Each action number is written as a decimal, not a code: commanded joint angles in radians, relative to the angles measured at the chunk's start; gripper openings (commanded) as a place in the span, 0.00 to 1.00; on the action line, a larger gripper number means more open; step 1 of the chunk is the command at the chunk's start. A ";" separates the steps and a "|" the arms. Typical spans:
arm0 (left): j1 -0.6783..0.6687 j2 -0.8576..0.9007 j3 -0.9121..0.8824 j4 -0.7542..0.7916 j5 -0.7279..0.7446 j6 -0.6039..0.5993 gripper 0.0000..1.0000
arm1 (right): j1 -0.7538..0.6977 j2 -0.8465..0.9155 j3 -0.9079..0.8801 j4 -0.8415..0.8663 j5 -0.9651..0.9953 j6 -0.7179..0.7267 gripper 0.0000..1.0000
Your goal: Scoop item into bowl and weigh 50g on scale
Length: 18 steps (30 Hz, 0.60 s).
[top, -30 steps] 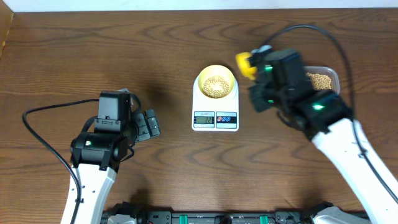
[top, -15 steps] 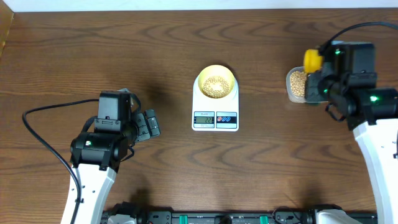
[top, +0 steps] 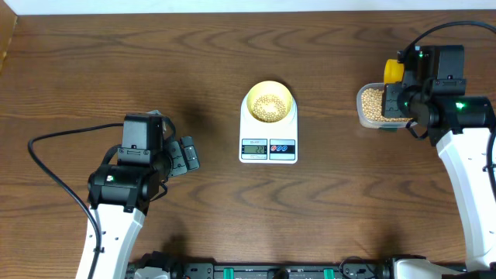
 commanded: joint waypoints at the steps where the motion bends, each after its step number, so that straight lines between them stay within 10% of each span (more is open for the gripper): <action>1: 0.006 0.003 -0.001 -0.003 -0.017 0.009 1.00 | -0.008 -0.004 0.018 -0.006 -0.095 0.003 0.01; 18: 0.006 0.003 -0.001 -0.003 -0.017 0.009 1.00 | -0.008 0.000 0.018 0.002 -0.104 -0.005 0.01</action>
